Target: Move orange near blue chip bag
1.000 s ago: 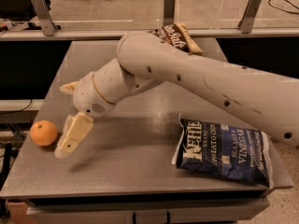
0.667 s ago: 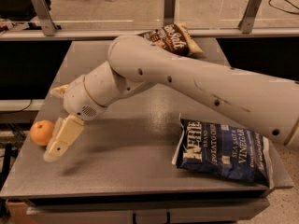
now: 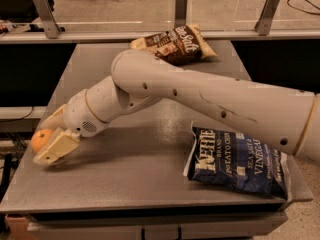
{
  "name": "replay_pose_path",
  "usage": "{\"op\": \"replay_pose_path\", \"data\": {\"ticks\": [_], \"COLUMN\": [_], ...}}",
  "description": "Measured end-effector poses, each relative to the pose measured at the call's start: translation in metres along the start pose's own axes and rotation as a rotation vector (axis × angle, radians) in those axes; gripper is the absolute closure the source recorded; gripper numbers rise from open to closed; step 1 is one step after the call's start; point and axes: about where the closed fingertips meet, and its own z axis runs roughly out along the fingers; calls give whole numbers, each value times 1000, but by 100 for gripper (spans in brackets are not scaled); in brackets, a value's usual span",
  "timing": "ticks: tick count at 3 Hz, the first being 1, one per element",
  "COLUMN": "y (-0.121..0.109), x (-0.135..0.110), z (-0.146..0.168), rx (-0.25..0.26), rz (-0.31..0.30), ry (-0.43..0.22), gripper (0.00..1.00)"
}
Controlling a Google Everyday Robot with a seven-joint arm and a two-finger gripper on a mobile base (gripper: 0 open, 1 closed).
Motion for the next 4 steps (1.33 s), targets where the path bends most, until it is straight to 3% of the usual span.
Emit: {"op": "replay_pose_path", "data": {"ticks": [1,2,3,4], "y": [0,-11,-34,-61], "x": [4,6,17,35], "z": [0,-23,-68,-115], "rx": [10,54,121,180], "rz": [19,16,18,33], "ry": [-6,5,28,54], "gripper": [62,85,100,100]}}
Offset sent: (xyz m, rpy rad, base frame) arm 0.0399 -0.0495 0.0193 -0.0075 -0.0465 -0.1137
